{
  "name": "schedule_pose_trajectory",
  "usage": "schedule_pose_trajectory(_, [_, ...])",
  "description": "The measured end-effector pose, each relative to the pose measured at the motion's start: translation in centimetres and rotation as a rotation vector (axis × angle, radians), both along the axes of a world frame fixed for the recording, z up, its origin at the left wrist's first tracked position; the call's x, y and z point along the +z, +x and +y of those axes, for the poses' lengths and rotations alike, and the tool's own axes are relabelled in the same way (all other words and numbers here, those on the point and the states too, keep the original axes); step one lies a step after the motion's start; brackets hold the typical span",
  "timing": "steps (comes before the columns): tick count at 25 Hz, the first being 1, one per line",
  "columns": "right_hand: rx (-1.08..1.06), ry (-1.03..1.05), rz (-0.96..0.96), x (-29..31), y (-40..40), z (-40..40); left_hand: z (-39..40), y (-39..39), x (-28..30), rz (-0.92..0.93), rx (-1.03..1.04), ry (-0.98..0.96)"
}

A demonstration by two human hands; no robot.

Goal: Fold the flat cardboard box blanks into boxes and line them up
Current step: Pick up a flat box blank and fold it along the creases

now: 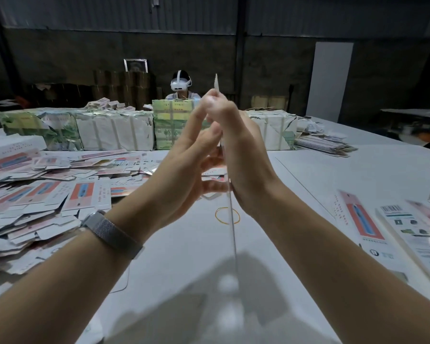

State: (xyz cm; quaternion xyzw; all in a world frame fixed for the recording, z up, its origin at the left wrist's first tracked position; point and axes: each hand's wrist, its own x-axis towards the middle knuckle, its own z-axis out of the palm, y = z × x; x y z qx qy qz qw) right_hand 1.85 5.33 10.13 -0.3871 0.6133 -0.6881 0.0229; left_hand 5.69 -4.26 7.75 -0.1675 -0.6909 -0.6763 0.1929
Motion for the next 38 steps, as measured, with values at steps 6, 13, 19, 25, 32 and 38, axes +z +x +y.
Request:
schedule_pose_trajectory(6, [-0.229,-0.049,0.174,-0.2,-1.5,0.3,-0.5,0.2,-0.3,0.082,0.365,0.020])
schedule_pose_trajectory(13, [-0.280,-0.178,0.254,-1.5,-3.5,0.4,-1.3,0.3,-1.1,0.013,0.168,0.109])
schedule_pose_trajectory(19, [-0.488,-0.010,0.421,-2.3,-3.9,0.0,-1.0,-0.1,-2.0,0.027,0.052,0.120])
schedule_pose_trajectory(25, [-0.285,0.024,0.299,-2.1,-2.7,-0.3,-1.1,0.0,-1.8,0.003,0.138,0.101])
schedule_pose_trajectory(32, [-0.272,-0.082,0.363,-2.4,-3.0,0.2,-1.2,-0.3,-2.1,0.010,0.287,0.164])
schedule_pose_trajectory(38, [-0.462,0.133,0.509,-2.8,-4.2,0.1,-1.2,0.3,-1.7,0.025,0.264,0.162])
